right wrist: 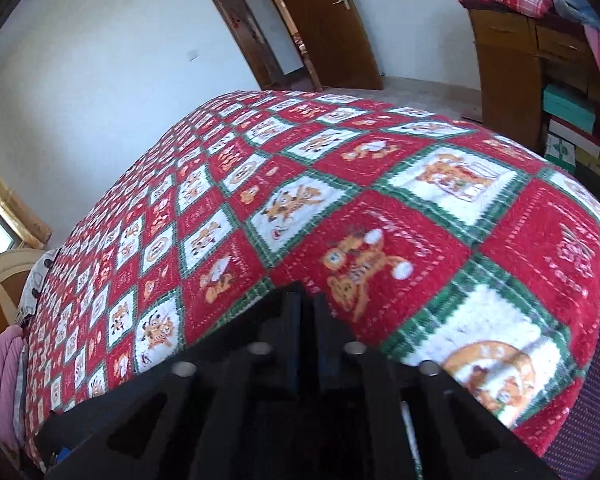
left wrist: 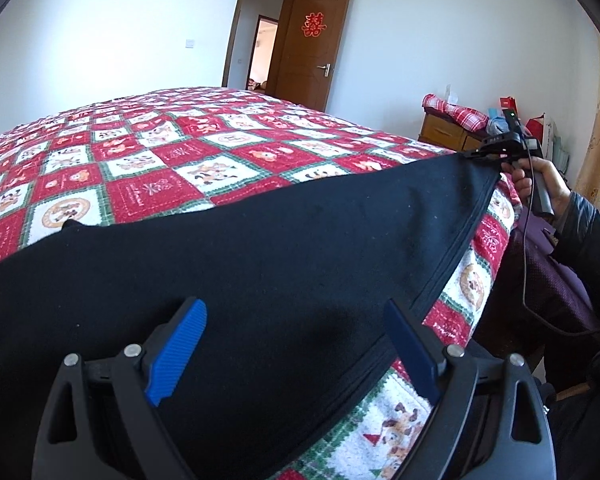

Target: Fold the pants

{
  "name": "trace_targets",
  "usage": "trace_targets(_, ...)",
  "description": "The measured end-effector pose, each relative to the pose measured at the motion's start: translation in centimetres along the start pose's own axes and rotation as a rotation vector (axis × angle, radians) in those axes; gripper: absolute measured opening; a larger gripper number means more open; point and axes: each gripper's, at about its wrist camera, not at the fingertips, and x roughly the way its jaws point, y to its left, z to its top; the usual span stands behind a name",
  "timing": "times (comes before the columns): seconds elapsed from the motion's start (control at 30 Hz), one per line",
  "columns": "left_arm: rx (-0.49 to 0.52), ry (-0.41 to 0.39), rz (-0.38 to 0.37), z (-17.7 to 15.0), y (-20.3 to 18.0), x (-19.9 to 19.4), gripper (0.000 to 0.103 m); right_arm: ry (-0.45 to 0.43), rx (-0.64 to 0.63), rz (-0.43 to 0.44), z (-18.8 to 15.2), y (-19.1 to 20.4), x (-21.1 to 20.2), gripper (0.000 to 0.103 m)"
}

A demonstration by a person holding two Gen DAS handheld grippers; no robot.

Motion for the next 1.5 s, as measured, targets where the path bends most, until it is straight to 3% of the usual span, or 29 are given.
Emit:
trace_targets(0.07, 0.009, -0.01, -0.011, 0.1, -0.6, -0.3, 0.093, -0.012, 0.004, -0.014, -0.2, -0.1, -1.3, 0.048)
trace_targets(0.1, 0.02, -0.015, -0.012, 0.1, -0.9, -0.4, 0.093, -0.022, -0.001, -0.03, -0.4, 0.0, -2.1, 0.049)
trace_targets(0.23, 0.078, -0.01, -0.026, -0.2, -2.5, -0.2, 0.093, -0.067, -0.051, -0.076, -2.2, 0.7, -5.7, 0.049)
trace_targets(0.33, 0.096, 0.014, -0.029, -0.6, -3.0, 0.6, 0.095, -0.048, -0.07, -0.098, -3.8, 0.5, -6.3, 0.049)
trace_targets(0.4, 0.086, 0.025, -0.031, -0.9, -2.9, 0.8, 0.095, -0.029, -0.105, -0.169, -4.9, 0.1, -5.6, 0.049)
trace_targets(0.67, 0.025, -0.014, -0.007, -0.9, -2.0, -0.7, 0.098, -0.125, -0.066, -0.22, -5.2, -0.7, -6.9, 0.048)
trace_targets(0.8, -0.04, -0.033, 0.005, -1.1, -0.8, -1.5, 0.098, -0.169, -0.078, -0.218, -5.5, 0.9, -8.5, 0.048)
trace_targets(0.87, -0.061, -0.062, 0.018, -0.7, -0.4, -2.0, 0.098, -0.187, -0.132, -0.148, -6.1, 3.9, -9.4, 0.048)
trace_targets(0.97, -0.068, -0.076, 0.054, -0.3, 0.1, -2.1, 0.098, -0.109, -0.296, -0.007, -8.7, 10.5, -8.5, 0.049)
trace_targets(1.1, -0.085, -0.061, 0.089, -0.5, 0.9, -1.8, 0.098, 0.008, -0.474, 0.106, -13.7, 17.9, -5.7, 0.048)
trace_targets(1.23, -0.093, -0.033, 0.092, -1.5, 1.4, -1.6, 0.098, 0.114, -0.623, 0.107, -19.1, 22.7, -2.3, 0.048)
trace_targets(1.3, -0.077, -0.039, 0.094, -2.1, 1.2, -1.8, 0.1, 0.197, -0.699, 0.08, -21.5, 23.5, -0.5, 0.049)
trace_targets(1.37, -0.068, -0.047, 0.096, -2.6, 0.7, -1.8, 0.103, 0.205, -0.773, 0.042, -23.3, 23.7, 0.0, 0.049)
trace_targets(1.5, -0.051, -0.057, 0.11, -2.5, 0.0, -2.2, 0.103, 0.234, -0.779, 0.047, -23.0, 23.9, -0.7, 0.049)
